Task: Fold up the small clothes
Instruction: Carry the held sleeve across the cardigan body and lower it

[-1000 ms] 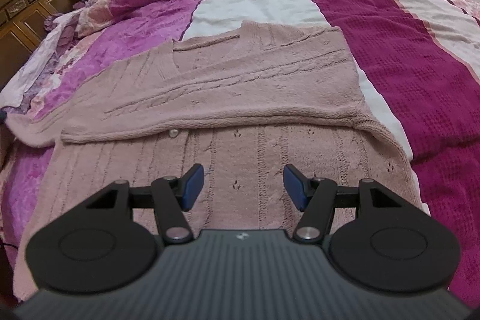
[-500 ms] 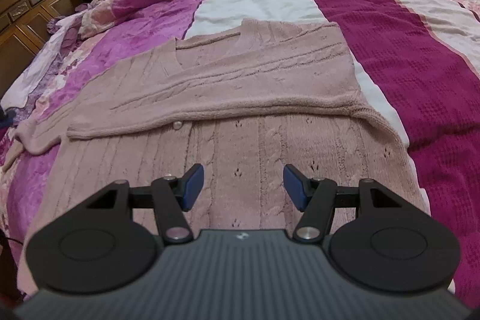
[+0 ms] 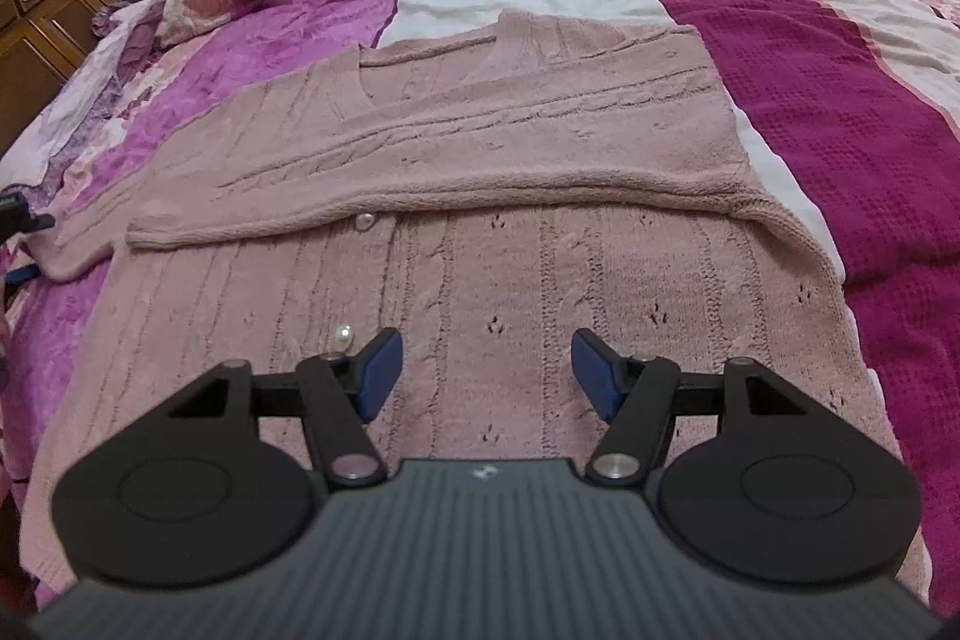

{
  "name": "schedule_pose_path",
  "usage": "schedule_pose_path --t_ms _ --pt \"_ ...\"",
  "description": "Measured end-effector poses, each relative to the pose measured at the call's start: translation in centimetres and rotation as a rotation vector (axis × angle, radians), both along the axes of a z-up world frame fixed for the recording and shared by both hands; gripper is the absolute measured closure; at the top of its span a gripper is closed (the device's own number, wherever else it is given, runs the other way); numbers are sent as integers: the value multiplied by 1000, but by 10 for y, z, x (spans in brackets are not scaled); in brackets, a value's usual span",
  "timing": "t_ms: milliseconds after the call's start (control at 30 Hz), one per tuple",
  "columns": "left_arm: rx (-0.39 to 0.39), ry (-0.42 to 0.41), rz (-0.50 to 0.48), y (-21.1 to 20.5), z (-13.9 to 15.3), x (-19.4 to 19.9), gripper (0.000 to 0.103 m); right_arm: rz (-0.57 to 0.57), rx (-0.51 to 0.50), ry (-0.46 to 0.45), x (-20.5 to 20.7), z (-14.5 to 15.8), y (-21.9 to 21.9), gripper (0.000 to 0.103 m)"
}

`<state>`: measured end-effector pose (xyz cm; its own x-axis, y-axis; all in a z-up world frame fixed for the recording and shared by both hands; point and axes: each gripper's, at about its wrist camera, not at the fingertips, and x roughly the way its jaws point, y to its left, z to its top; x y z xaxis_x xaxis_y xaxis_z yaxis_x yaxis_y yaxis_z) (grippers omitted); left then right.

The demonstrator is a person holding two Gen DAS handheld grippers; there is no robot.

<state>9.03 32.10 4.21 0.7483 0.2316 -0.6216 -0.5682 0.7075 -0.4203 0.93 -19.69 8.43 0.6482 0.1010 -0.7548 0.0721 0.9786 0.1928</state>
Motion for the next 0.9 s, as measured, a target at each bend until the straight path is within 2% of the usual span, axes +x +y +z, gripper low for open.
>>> schedule_pose_path --t_ms 33,67,100,133,300,500,700,900 --pt "4 -1 11 2 -1 4 40 -4 -2 0 1 0 -1 39" --pt "11 -4 12 4 -2 7 57 -7 -3 -2 1 1 -1 39" --pt "29 -6 8 4 -1 9 80 -12 -3 -4 1 1 -2 39" --pt "48 -6 -2 4 1 11 85 -16 -4 -6 0 1 -4 39" --pt "130 -89 -56 -3 26 1 89 -33 5 -11 1 1 -7 39" --pt "153 -202 -145 -32 71 -12 89 -27 19 -21 -2 2 -8 39" --pt "219 -293 -279 -92 118 -15 89 -38 34 -38 -8 6 -13 39" --pt "261 -332 -413 -163 144 -10 89 -63 44 -43 -10 6 -22 39"
